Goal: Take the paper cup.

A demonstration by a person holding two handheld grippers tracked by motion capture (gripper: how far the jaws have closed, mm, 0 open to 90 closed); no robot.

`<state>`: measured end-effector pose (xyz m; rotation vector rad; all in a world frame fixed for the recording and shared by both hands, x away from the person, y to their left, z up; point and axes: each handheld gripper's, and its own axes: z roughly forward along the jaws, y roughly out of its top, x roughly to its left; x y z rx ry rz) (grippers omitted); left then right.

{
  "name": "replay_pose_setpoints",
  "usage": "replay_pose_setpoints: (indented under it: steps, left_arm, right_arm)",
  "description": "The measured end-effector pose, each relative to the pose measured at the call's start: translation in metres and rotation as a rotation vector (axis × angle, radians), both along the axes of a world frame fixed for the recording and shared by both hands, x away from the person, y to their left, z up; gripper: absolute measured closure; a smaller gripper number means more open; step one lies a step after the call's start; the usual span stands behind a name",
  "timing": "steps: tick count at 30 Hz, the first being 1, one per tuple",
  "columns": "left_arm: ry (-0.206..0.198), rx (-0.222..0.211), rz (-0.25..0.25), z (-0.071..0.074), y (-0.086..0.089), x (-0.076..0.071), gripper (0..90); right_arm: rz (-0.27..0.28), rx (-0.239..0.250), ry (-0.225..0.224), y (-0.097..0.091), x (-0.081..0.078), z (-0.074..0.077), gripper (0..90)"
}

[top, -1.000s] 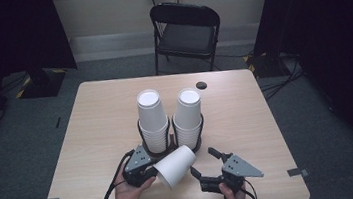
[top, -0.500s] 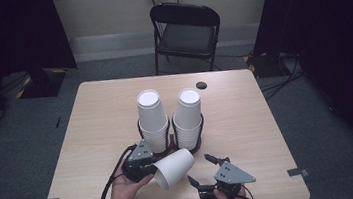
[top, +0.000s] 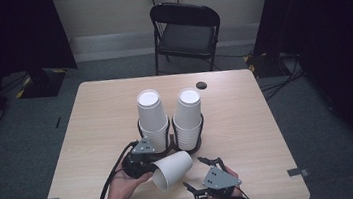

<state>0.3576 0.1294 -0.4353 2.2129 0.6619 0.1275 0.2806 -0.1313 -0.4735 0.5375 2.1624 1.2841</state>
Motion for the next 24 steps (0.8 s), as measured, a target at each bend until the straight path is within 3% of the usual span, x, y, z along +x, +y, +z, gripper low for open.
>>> replay_pose_setpoints:
  steps: [4,7,12,16,24]
  left_arm:
    - [0.017,0.016,-0.024,-0.001,-0.004,-0.001,85.8]
    - [0.019,0.021,-0.030,-0.002,-0.006,-0.001,85.8]
    - [0.036,0.025,-0.040,-0.002,-0.009,0.000,85.8]
    - [0.056,0.026,-0.042,-0.001,-0.010,0.000,85.8]
    - [0.078,0.079,-0.067,0.001,-0.014,0.005,86.0]
  right_arm:
    - [0.019,-0.081,-0.028,0.006,0.001,-0.002,14.2]
    - [0.024,-0.102,-0.039,0.008,0.002,-0.002,14.2]
    - [0.039,-0.183,-0.094,0.012,0.003,-0.001,14.5]
    - [0.057,-0.228,-0.120,0.016,0.003,-0.001,14.3]
    - [0.079,-0.279,-0.129,0.020,0.003,0.000,14.3]
